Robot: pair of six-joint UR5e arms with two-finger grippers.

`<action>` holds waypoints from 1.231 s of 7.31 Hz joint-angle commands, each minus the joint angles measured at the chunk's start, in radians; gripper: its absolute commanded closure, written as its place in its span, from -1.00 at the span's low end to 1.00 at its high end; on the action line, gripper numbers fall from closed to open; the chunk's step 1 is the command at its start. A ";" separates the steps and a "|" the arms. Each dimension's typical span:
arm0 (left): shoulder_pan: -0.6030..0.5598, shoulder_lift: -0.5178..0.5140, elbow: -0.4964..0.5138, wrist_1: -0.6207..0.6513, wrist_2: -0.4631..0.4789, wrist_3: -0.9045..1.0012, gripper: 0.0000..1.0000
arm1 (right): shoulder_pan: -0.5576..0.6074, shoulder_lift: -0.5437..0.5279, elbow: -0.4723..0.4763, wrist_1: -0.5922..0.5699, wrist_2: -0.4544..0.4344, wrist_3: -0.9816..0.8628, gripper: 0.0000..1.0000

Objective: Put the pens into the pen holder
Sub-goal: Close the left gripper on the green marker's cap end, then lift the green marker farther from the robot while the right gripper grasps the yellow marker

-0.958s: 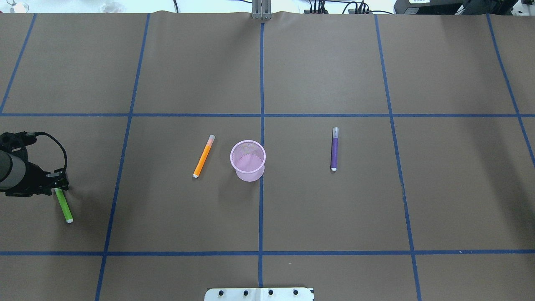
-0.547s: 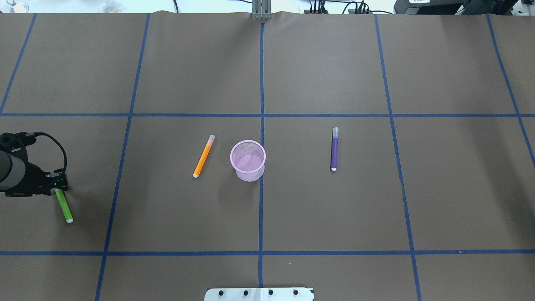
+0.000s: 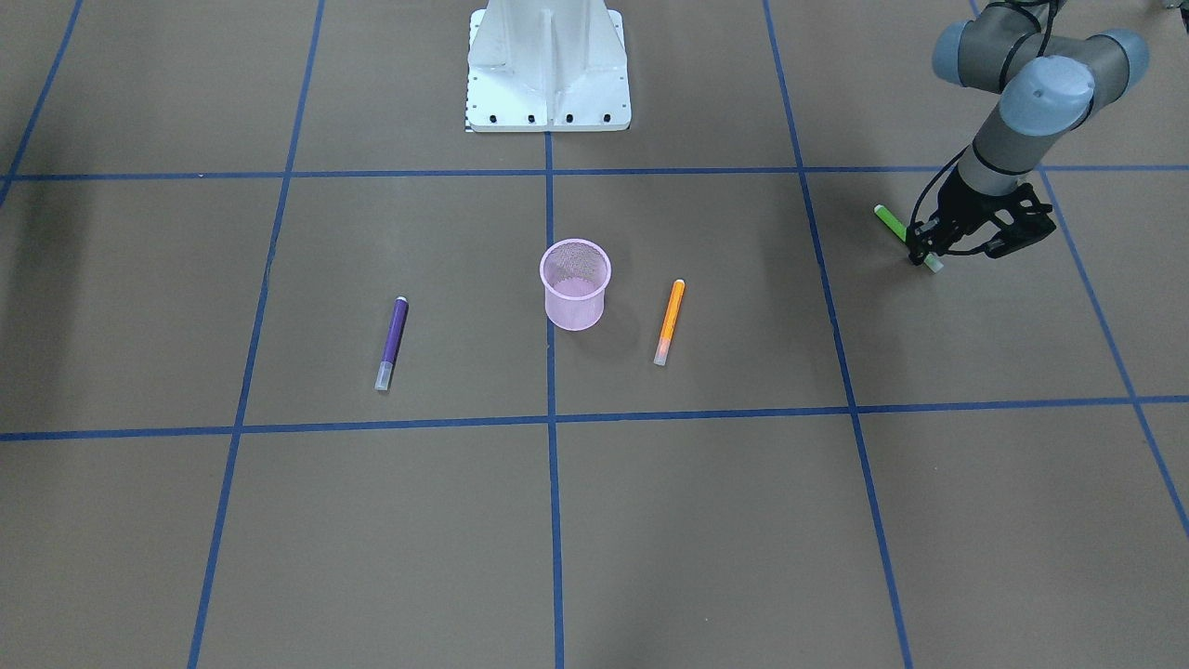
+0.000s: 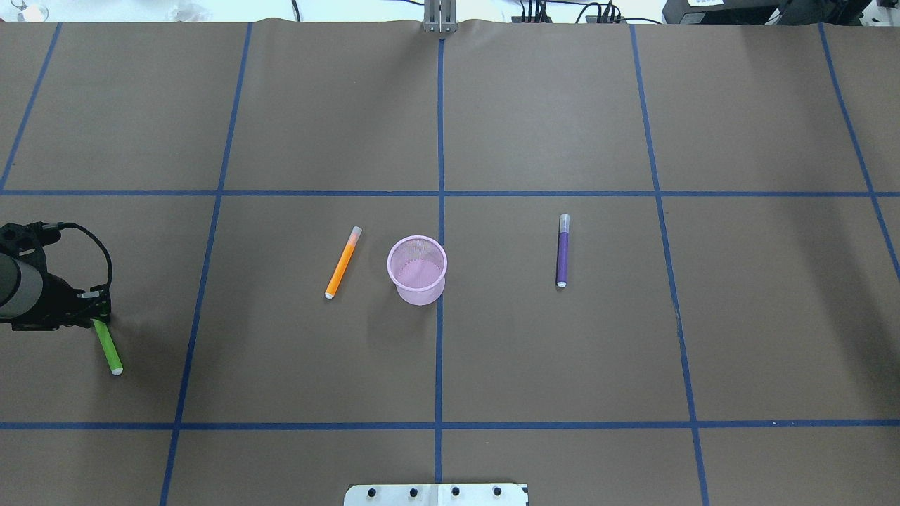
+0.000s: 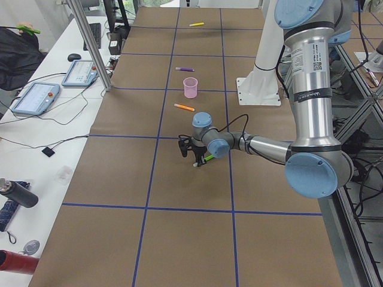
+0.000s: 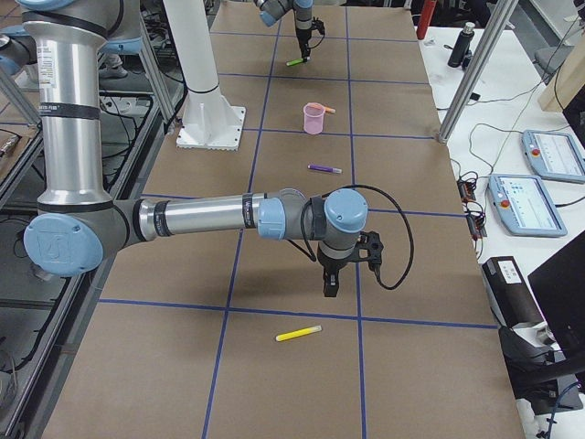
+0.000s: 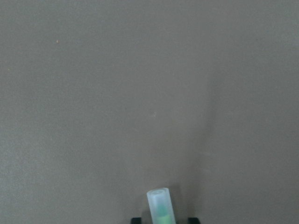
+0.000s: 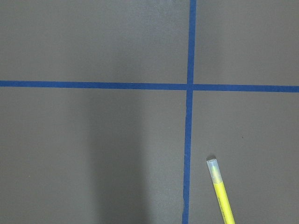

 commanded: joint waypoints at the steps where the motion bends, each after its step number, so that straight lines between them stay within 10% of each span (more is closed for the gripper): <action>1: 0.000 0.002 -0.004 0.000 -0.002 -0.002 0.98 | 0.000 0.007 0.000 0.000 0.003 0.002 -0.98; 6: -0.107 -0.020 -0.161 0.015 -0.060 0.010 1.00 | 0.000 -0.002 -0.016 0.001 -0.011 -0.002 -0.99; 9: -0.253 -0.214 -0.199 0.017 -0.059 0.086 1.00 | 0.000 0.006 -0.081 0.088 0.011 -0.005 -0.98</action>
